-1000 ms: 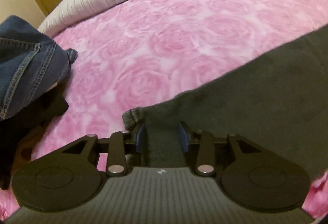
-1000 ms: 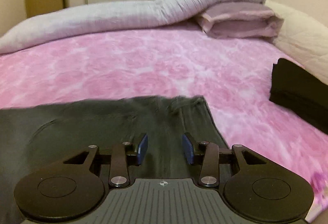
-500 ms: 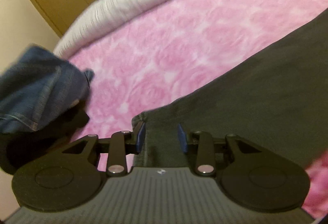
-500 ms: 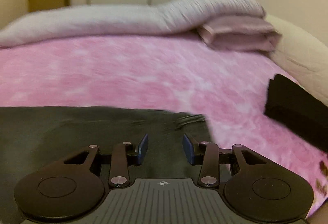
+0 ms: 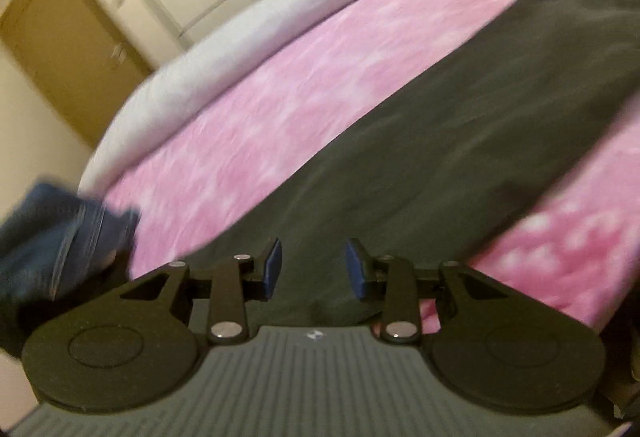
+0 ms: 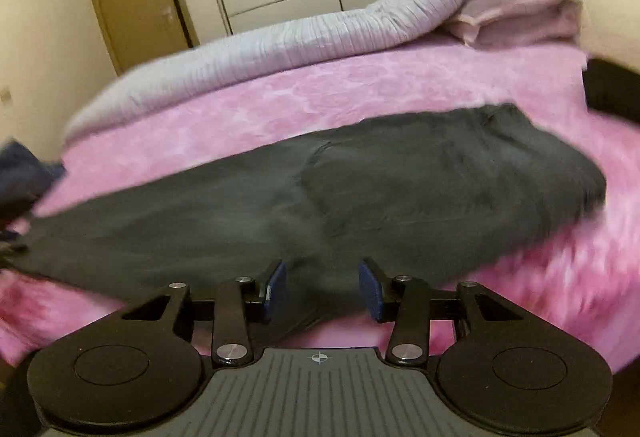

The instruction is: Fold clothes

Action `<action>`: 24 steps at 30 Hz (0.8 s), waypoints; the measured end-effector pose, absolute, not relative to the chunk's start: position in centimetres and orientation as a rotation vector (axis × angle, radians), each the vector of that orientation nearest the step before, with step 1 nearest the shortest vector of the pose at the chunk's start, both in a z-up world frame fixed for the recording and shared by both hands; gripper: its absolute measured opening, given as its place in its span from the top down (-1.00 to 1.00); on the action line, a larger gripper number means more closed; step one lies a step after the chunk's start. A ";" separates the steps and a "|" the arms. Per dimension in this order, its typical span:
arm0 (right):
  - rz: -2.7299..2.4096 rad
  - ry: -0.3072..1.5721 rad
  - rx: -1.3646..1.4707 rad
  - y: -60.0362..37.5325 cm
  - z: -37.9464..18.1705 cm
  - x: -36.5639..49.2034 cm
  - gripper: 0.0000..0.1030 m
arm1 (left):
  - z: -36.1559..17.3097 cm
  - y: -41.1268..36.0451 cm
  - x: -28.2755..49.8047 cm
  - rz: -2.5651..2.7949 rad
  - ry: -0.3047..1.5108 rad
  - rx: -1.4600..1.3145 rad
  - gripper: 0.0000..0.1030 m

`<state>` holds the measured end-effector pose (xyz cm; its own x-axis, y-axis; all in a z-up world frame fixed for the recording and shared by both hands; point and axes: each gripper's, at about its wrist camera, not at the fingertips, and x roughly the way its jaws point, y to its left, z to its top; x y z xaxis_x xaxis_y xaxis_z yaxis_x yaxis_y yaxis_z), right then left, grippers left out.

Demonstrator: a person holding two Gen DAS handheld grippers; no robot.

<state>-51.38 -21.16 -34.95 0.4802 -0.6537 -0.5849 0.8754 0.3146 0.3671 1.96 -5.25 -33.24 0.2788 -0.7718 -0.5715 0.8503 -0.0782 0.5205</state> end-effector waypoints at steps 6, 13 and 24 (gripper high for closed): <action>-0.932 0.108 1.110 -19.2 -37.3 -53.1 0.13 | -34.1 -7.1 -4.8 -1.532 -0.003 0.964 0.31; -0.877 -0.057 1.379 -20.7 -40.6 -54.3 0.14 | -35.9 -10.6 -5.1 -1.566 0.037 0.983 0.31; -0.837 -0.206 1.500 -20.7 -43.2 -55.6 0.71 | -36.9 -10.7 -4.9 -1.562 0.060 0.958 0.29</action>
